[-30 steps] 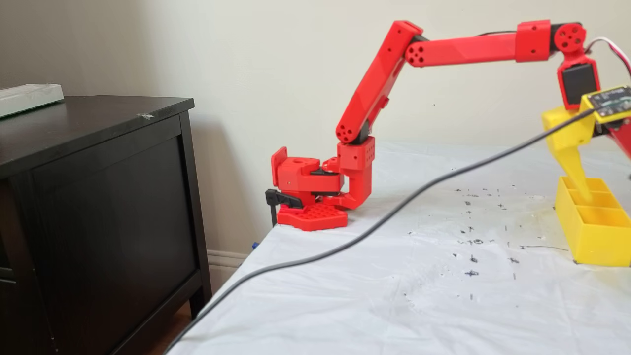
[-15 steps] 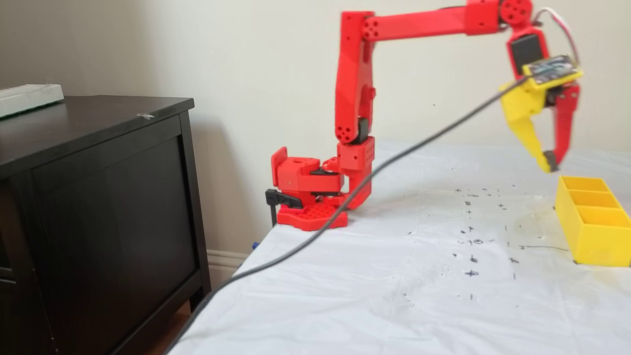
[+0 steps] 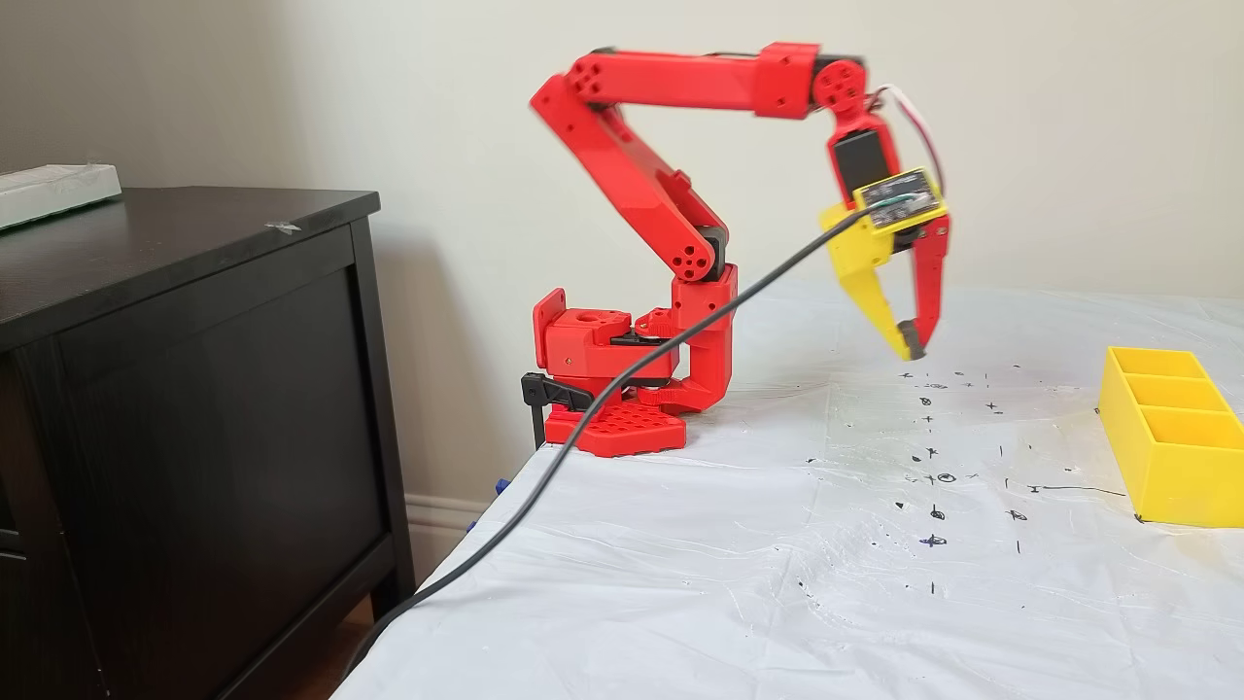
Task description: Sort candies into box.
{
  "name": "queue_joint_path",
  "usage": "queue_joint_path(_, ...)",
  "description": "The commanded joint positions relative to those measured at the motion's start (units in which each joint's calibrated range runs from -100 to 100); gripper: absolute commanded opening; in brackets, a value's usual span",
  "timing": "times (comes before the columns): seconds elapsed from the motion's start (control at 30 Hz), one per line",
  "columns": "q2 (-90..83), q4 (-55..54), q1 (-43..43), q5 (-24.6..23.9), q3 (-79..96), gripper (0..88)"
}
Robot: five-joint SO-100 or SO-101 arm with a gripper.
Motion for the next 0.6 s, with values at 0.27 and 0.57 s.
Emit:
queue_joint_path(0.27,-40.56,12.91,-3.97,3.13,27.67,0.1)
queue_joint_path(0.57,-40.56,14.47,-3.79,1.71,31.22,0.9)
